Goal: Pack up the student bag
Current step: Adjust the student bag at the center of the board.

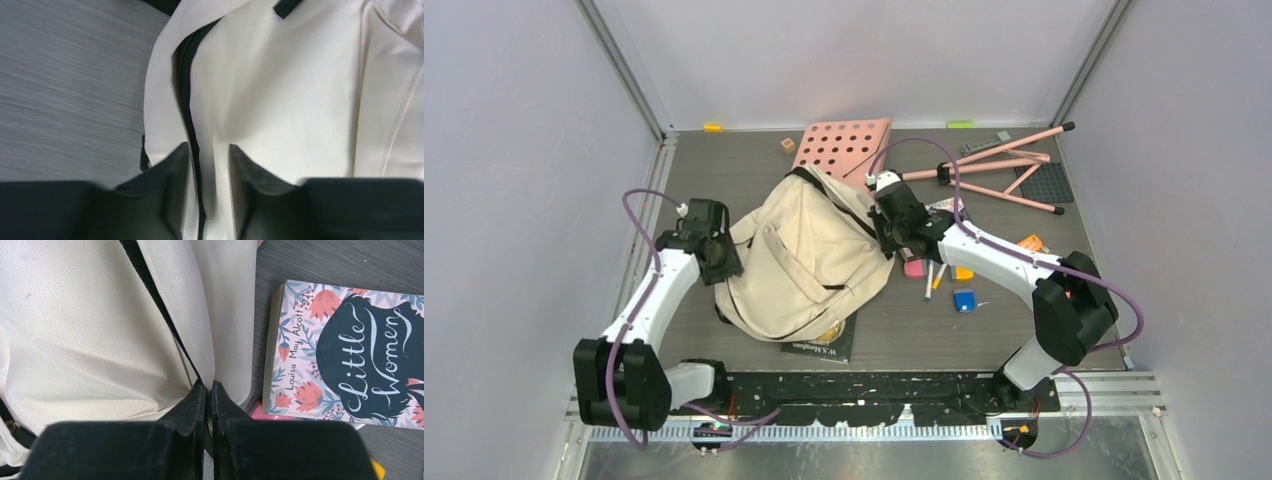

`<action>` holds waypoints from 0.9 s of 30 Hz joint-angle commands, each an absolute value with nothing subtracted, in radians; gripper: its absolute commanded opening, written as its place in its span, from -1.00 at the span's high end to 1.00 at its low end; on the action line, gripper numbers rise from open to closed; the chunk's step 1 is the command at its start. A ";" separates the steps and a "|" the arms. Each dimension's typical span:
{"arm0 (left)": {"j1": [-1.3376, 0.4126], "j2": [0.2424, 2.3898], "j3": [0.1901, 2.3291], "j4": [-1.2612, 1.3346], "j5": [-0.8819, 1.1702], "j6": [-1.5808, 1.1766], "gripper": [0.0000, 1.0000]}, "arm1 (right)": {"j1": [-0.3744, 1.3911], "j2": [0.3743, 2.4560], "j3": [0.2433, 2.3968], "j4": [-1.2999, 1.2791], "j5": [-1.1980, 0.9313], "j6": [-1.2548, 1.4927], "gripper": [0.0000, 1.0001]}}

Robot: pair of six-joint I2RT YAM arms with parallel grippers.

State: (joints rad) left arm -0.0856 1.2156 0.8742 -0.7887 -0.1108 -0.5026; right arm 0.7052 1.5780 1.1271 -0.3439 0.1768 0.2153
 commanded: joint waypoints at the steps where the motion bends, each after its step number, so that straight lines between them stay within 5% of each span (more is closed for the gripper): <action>1: -0.091 1.133 0.923 -0.830 -0.155 -0.509 -0.07 | 0.699 1.525 1.130 -0.299 0.193 0.210 0.77; 4: -0.092 1.095 0.970 -0.822 -0.199 -0.480 -0.34 | 0.699 1.498 1.120 -0.304 0.201 0.221 0.42; 7: -0.092 1.079 1.002 -0.796 -0.228 -0.449 -0.45 | 0.714 1.464 1.128 -0.330 0.219 0.224 -0.14; 11: -0.092 1.113 1.027 -0.756 -0.163 -0.427 -0.55 | 0.806 1.434 1.145 -0.339 0.288 0.187 -0.52; 23: -0.089 1.251 0.946 -0.506 -0.005 -0.490 -0.56 | 1.067 1.628 1.242 -0.144 0.255 0.161 -0.53; 27: -0.080 1.311 0.912 -0.475 -0.018 -0.526 -0.23 | 1.077 1.750 1.312 -0.089 0.212 0.165 -0.42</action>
